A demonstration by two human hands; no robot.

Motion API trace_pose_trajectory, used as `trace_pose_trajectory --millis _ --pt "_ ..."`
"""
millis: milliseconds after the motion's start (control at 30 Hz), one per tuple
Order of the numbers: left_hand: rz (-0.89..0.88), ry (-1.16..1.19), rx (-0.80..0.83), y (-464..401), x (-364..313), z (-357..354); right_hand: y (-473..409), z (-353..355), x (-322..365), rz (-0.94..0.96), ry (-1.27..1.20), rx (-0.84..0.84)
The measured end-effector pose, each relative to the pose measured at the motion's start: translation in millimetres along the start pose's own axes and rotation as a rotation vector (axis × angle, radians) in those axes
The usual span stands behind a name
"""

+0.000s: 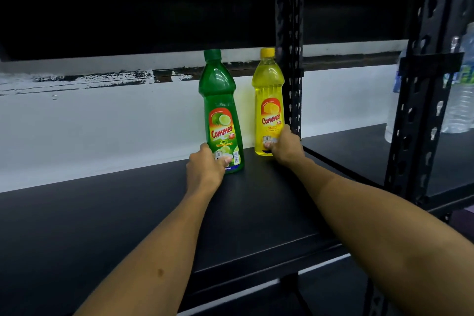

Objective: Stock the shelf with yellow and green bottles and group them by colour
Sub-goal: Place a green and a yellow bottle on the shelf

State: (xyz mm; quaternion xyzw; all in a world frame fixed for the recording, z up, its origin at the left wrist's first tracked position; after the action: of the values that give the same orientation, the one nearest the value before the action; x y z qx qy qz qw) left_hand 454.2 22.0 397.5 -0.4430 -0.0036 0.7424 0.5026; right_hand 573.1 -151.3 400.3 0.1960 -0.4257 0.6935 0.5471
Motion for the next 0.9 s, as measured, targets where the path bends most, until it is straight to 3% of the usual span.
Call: trace_pose_trajectory --millis 300,567,667,767,800,833,900 --pt "0.029 0.036 -0.025 -8 6 -6 -18 -9 -2 0.036 0.018 0.044" --pt "0.033 0.046 -0.026 -6 4 -5 -22 -12 2 -0.036 -0.134 0.023" --pt "0.027 0.051 -0.027 -7 5 -5 -19 -14 10 -0.067 -0.077 -0.174" --pt "0.036 0.081 -0.019 -5 5 -3 -1 -3 29 0.178 -0.017 -0.527" --pt "0.040 0.096 -0.011 -3 5 -1 9 -2 37 0.280 -0.084 -0.549" --pt "0.045 0.119 -0.004 -2 4 1 19 -5 44 0.352 -0.190 -0.490" --pt "0.049 0.172 0.014 5 3 7 38 -16 55 0.324 -0.409 -0.194"
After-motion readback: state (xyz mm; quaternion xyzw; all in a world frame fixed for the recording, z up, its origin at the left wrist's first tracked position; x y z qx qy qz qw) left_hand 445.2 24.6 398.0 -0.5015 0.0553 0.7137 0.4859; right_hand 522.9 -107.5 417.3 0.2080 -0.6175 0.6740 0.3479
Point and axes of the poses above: each hand's wrist, its own y-axis away from the middle knuckle, its own z-axis out of the back of the hand, x = y × z, the point moved 2 cm from there along -y, towards the middle knuckle, and after that the axes turned 2 degrees about -x, right-handed, at the moved point
